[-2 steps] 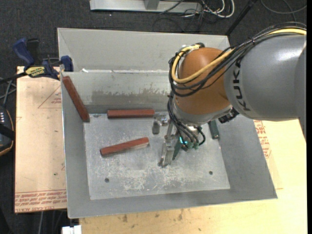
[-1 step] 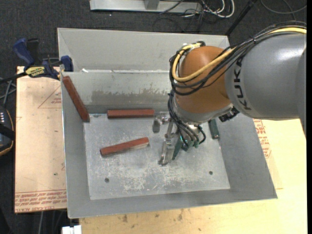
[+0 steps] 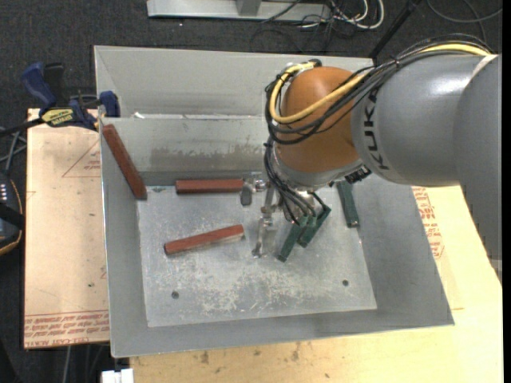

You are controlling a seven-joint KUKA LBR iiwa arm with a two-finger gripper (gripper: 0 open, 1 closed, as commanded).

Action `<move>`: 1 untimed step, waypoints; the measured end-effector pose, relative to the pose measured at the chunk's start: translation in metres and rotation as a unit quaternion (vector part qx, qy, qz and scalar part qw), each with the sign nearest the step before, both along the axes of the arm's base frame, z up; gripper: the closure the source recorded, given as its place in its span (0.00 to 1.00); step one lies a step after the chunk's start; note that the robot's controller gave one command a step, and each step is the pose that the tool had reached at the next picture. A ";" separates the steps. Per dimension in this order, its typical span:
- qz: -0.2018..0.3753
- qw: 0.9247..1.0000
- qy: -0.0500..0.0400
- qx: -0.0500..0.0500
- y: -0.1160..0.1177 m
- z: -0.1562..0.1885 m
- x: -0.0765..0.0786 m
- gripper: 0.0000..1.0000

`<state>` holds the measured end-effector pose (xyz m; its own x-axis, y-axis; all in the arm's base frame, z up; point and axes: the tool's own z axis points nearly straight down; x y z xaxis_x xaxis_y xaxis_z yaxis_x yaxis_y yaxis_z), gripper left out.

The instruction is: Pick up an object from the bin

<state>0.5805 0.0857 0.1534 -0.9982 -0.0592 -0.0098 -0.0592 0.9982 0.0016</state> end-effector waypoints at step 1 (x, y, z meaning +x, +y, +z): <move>0.031 1.000 0.004 0.000 0.050 -0.083 0.001 1.00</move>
Offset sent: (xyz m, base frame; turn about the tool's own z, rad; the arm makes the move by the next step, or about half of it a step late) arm 0.0000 0.0000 0.0000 0.0000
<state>0.5818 0.1354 0.0702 -0.9928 -0.1201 -0.0015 -0.1201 0.9928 0.0022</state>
